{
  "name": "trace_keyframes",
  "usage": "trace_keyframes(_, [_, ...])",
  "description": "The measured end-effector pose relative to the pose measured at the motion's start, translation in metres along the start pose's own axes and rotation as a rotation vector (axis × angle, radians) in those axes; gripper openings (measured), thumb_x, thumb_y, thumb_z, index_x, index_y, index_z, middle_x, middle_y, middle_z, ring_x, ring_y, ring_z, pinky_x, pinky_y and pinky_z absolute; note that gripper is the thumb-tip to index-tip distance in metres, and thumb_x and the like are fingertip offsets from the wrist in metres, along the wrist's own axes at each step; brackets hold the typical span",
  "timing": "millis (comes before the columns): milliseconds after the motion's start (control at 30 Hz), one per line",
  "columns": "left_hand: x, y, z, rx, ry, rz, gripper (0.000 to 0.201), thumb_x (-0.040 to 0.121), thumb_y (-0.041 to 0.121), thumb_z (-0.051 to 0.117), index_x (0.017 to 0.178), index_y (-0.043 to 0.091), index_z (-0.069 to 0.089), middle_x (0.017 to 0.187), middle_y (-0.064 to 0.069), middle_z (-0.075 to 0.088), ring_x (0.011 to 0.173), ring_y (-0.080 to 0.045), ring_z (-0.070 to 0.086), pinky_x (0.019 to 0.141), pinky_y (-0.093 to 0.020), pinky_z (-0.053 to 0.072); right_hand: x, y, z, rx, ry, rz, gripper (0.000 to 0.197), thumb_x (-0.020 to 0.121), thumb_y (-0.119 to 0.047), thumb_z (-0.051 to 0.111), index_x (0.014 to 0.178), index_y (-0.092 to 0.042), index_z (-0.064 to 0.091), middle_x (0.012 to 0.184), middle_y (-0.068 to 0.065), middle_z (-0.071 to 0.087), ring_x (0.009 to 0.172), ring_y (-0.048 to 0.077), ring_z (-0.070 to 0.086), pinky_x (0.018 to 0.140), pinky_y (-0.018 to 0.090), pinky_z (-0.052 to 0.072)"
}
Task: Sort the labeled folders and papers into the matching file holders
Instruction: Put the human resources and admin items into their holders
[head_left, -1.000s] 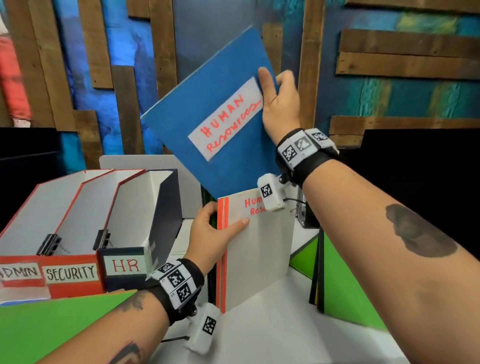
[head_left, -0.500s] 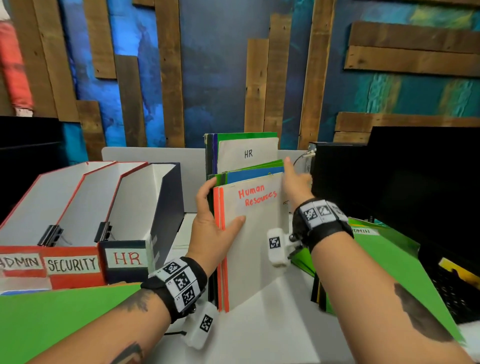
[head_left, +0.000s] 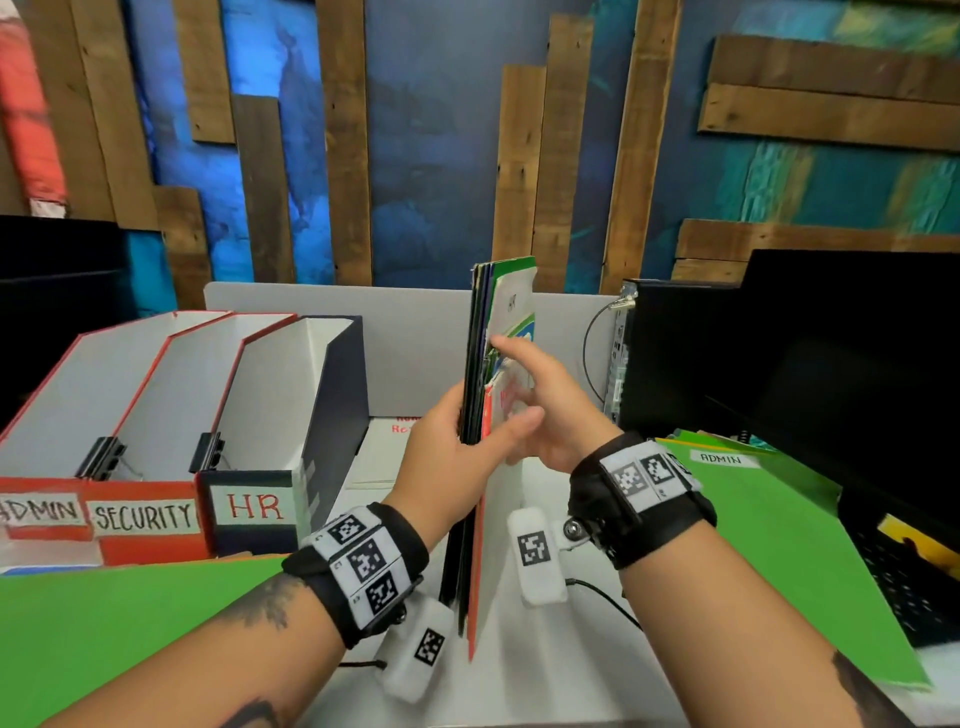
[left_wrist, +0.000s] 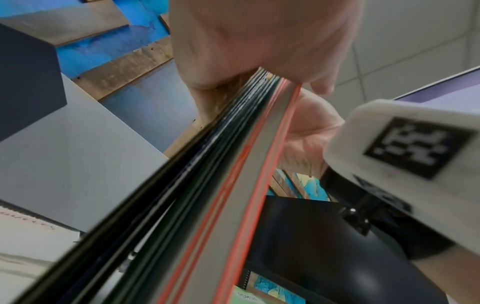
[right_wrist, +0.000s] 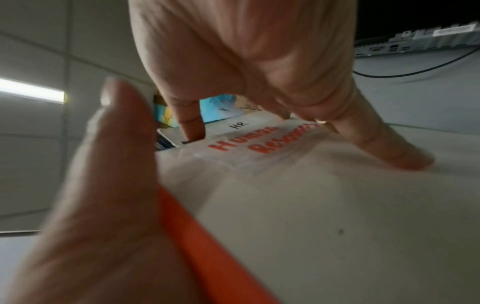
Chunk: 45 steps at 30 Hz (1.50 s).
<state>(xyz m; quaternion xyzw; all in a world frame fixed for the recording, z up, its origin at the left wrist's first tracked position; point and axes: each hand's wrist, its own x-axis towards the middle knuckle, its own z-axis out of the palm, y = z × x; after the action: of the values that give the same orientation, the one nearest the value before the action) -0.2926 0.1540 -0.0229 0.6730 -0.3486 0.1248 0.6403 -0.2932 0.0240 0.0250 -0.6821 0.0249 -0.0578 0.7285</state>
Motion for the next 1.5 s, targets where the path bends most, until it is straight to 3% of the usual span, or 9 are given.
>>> trace_keyframes(100, [0.001,-0.004,-0.001,0.041,-0.036,-0.074,0.076,0.064,0.064,0.083,0.129,0.042,0.051,0.112,0.020,0.070,0.102,0.005,0.066,0.094,-0.029,0.054,-0.006,-0.004,-0.003,0.027,-0.019,-0.067,0.024,0.094,-0.045,0.053,0.103,-0.027,0.067,0.078,-0.001,0.067,0.079,0.022,0.062,0.081,0.040,0.046])
trace_keyframes(267, [-0.001,-0.008,0.002,0.033,-0.088,-0.130,0.076,0.065,0.050,0.089,0.126,0.037,0.045,0.095,0.014,0.076,0.086,0.001,0.071,0.087,-0.028,0.054,-0.010,-0.011,-0.007,0.006,0.021,-0.103,0.023,0.090,-0.038,0.050,0.095,-0.024,0.068,0.078,0.004,0.065,0.090,0.032,0.058,0.086,0.050,0.052])
trace_keyframes(433, [0.002,-0.028,0.005,-0.045,0.043,-0.193,0.076,0.061,0.074,0.078,0.122,0.036,0.050,0.106,-0.002,0.076,0.096,-0.017,0.073,0.091,-0.039,0.058,-0.011,-0.012,-0.010,-0.013,0.065,-0.125,0.028,0.091,-0.036,0.042,0.088,-0.015,0.061,0.076,0.005,0.061,0.065,0.021,0.058,0.065,0.034,0.047])
trace_keyframes(600, [0.003,-0.027,0.004,0.013,0.129,-0.145,0.035,0.099,0.050,0.054,0.105,0.016,0.061,0.066,0.009,0.068,0.060,-0.003,0.062,0.059,-0.017,0.048,-0.013,-0.012,-0.009,-0.077,0.079,-0.127,0.041,0.098,-0.037,0.031,0.074,-0.014,0.055,0.059,0.003,0.059,0.050,0.017,0.056,0.045,0.022,0.042])
trace_keyframes(700, [0.004,-0.027,0.002,0.059,0.165,-0.115,0.056,0.102,0.059,0.038,0.099,0.010,0.065,0.074,-0.005,0.066,0.072,-0.019,0.064,0.072,-0.035,0.054,-0.016,-0.014,-0.007,-0.063,0.108,-0.139,0.043,0.099,-0.034,0.030,0.066,-0.016,0.050,0.050,0.001,0.054,0.044,0.016,0.053,0.042,0.019,0.039])
trace_keyframes(833, [0.003,-0.020,0.001,0.060,0.208,-0.165,0.056,0.108,0.043,0.034,0.077,-0.002,0.045,0.041,0.012,0.039,0.045,-0.007,0.045,0.048,-0.020,0.034,-0.018,-0.014,-0.006,-0.028,0.115,-0.142,0.042,0.097,-0.032,0.031,0.062,-0.016,0.046,0.049,0.005,0.047,0.040,0.021,0.045,0.038,0.018,0.032])
trace_keyframes(900, [0.004,-0.023,0.000,0.047,0.201,-0.128,0.058,0.107,0.044,0.037,0.091,-0.010,0.049,0.052,0.005,0.055,0.051,-0.012,0.052,0.053,-0.022,0.041,-0.017,-0.013,-0.007,-0.018,0.117,-0.147,0.042,0.097,-0.033,0.032,0.062,-0.016,0.048,0.052,0.006,0.048,0.044,0.023,0.046,0.039,0.019,0.032])
trace_keyframes(1033, [0.004,-0.028,0.000,-0.024,0.124,-0.122,0.054,0.088,0.064,0.056,0.109,0.016,0.067,0.093,-0.001,0.076,0.089,-0.017,0.072,0.084,-0.034,0.057,-0.018,-0.013,-0.007,-0.052,0.096,-0.126,0.041,0.096,-0.037,0.032,0.071,-0.014,0.055,0.058,0.007,0.056,0.048,0.021,0.052,0.039,0.018,0.039])
trace_keyframes(1500, [0.006,-0.037,-0.012,0.054,0.220,-0.105,0.034,0.105,0.047,0.044,0.107,0.023,0.068,0.094,0.003,0.073,0.093,-0.016,0.068,0.086,-0.031,0.054,-0.015,-0.010,-0.010,-0.047,0.085,-0.152,0.043,0.098,-0.037,0.030,0.064,-0.017,0.047,0.054,0.004,0.051,0.051,0.021,0.050,0.046,0.022,0.039])
